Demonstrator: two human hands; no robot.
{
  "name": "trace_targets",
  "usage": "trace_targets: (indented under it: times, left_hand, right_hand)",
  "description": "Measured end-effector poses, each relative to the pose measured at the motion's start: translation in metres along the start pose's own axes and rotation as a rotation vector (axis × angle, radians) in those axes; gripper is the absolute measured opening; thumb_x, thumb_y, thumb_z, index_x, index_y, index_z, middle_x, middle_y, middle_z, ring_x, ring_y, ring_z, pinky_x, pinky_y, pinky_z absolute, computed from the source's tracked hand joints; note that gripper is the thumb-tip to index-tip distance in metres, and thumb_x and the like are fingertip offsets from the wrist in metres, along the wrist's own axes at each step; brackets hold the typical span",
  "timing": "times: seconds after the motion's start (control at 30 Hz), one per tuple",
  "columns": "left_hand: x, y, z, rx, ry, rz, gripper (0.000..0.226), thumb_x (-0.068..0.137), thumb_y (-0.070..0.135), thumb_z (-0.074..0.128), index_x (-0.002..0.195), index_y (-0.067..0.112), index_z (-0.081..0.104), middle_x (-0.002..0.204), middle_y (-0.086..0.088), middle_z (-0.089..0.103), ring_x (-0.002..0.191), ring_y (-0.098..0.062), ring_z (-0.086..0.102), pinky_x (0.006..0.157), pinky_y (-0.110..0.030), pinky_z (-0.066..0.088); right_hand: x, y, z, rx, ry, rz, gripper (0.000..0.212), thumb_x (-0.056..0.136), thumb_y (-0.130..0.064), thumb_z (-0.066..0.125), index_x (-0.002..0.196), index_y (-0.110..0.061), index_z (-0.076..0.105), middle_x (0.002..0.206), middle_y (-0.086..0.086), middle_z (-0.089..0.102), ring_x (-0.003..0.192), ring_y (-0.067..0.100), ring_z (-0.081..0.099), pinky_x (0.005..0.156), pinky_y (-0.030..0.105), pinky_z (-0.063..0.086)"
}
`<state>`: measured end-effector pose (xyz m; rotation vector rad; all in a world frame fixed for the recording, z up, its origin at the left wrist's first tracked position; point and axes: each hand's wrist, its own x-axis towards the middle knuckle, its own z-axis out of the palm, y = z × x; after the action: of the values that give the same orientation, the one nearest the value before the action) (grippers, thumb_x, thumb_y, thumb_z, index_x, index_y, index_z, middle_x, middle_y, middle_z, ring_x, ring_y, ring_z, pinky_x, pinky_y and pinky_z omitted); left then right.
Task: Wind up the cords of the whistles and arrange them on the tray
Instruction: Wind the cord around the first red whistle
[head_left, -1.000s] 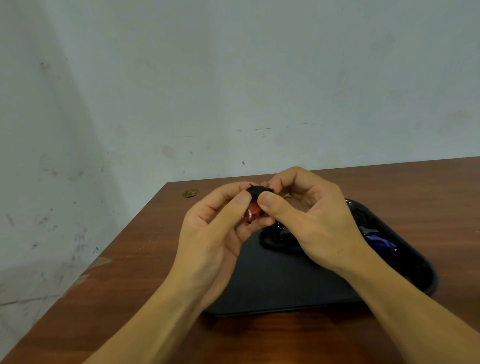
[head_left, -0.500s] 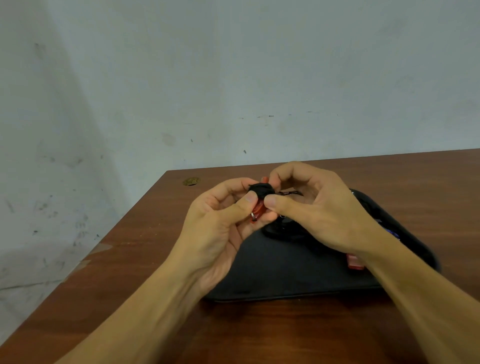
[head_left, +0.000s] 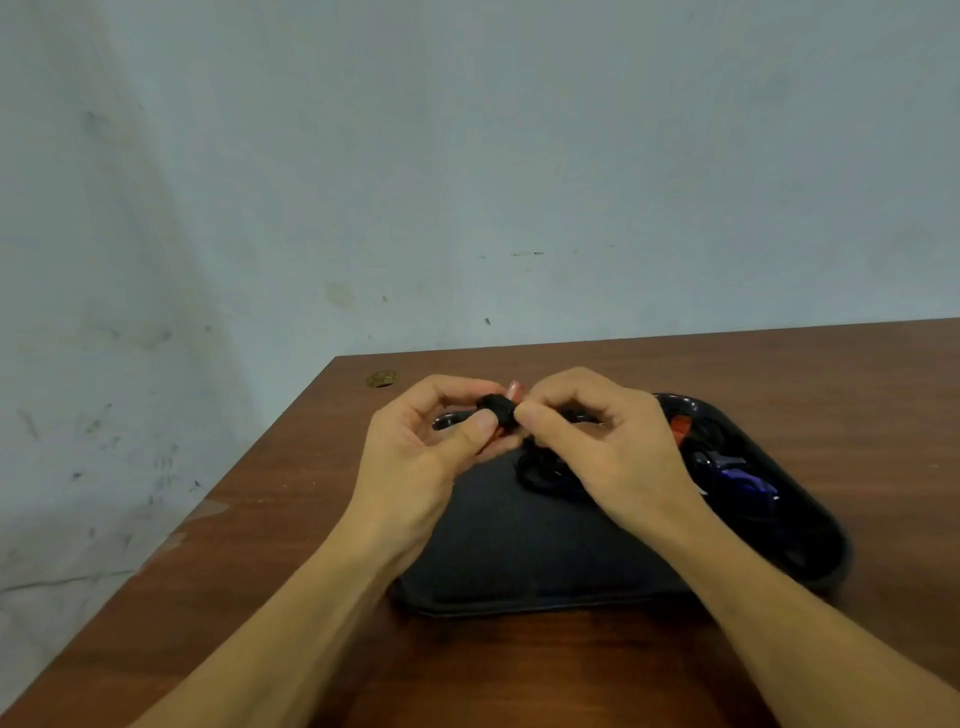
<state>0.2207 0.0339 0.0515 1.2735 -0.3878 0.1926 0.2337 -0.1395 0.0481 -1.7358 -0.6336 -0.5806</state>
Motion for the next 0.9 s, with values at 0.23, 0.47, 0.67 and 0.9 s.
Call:
trace_targets:
  times: [0.23, 0.47, 0.67, 0.9]
  left_hand:
    - [0.010, 0.001, -0.016, 0.073, -0.158, 0.113, 0.034, 0.083, -0.004, 0.068, 0.116, 0.000, 0.062, 0.114, -0.024, 0.066, 0.101, -0.044, 0.068, 0.083, -0.040, 0.059]
    - [0.029, -0.015, -0.050, 0.635, -0.059, 0.160, 0.032, 0.086, 0.001, 0.073, 0.113, 0.018, 0.072, 0.111, 0.004, 0.073, 0.102, -0.011, 0.070, 0.093, -0.032, 0.055]
    - [0.040, -0.036, -0.068, 0.985, -0.018, 0.141, 0.031, 0.092, 0.011, 0.067, 0.120, 0.025, 0.069, 0.110, 0.013, 0.071, 0.102, 0.001, 0.063, 0.096, -0.019, 0.049]
    - [0.049, -0.049, -0.081, 1.113, -0.055, 0.047, 0.029, 0.096, 0.013, 0.062, 0.123, 0.022, 0.066, 0.110, 0.011, 0.072, 0.102, 0.001, 0.062, 0.083, 0.002, 0.034]
  right_hand:
    - [0.014, 0.002, -0.003, 0.147, -0.096, 0.161, 0.014, 0.096, -0.015, 0.064, 0.102, -0.019, 0.076, 0.096, -0.005, 0.076, 0.088, 0.013, 0.071, 0.065, 0.025, 0.057]
    - [0.024, 0.020, 0.010, -0.045, -0.135, 0.188, 0.010, 0.088, -0.019, 0.076, 0.092, -0.028, 0.076, 0.088, -0.008, 0.074, 0.085, 0.011, 0.070, 0.078, 0.032, 0.058]
    - [0.034, 0.040, 0.034, -0.434, -0.253, 0.132, 0.004, 0.086, -0.034, 0.076, 0.088, -0.032, 0.073, 0.081, -0.015, 0.071, 0.079, 0.000, 0.064, 0.074, 0.017, 0.051]
    - [0.033, 0.058, 0.047, -0.699, -0.375, 0.149, 0.012, 0.089, -0.040, 0.071, 0.095, -0.030, 0.072, 0.085, -0.013, 0.068, 0.082, 0.004, 0.061, 0.079, 0.025, 0.048]
